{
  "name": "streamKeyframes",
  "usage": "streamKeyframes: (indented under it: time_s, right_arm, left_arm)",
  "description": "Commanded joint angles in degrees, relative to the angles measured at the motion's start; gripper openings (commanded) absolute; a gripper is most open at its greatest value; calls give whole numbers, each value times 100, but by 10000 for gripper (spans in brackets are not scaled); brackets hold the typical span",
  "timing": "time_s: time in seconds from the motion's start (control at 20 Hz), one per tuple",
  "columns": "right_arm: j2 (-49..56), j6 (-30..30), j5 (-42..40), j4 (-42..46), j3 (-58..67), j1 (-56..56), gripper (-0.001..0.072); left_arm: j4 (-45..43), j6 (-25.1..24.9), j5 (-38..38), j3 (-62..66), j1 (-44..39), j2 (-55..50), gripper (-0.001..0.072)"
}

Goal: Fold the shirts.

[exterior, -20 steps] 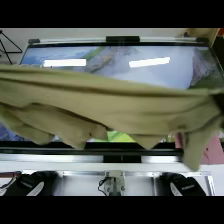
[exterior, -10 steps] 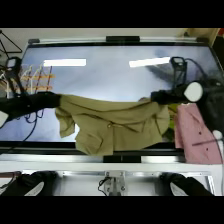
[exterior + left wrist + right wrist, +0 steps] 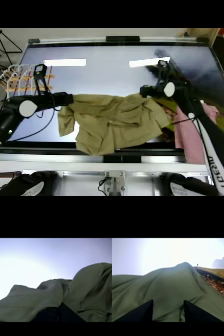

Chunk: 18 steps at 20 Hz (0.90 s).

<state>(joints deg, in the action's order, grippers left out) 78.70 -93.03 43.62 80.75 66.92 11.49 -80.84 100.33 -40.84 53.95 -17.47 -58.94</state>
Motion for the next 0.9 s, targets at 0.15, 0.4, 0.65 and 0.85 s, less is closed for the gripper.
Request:
streamKeyframes:
  time_s: [0.15, 0.4, 0.65, 0.85]
  right_arm:
    - [-326, 2006, 2509, -216, -240, 17, 610]
    - [-127, 2785, 2243, -446, -890, 452, 662]
    - [160, 2791, 1641, -111, -890, 1010, 661]
    - [232, 2798, 1482, 179, -890, 1014, 660]
  left_arm:
    - [37, -15, 66, -9, 101, -96, 54]
    - [96, -15, -85, -9, 103, -96, 54]
    - [98, 0, -186, -9, 103, -96, 54]
    - [96, 0, -181, -9, 103, -96, 54]
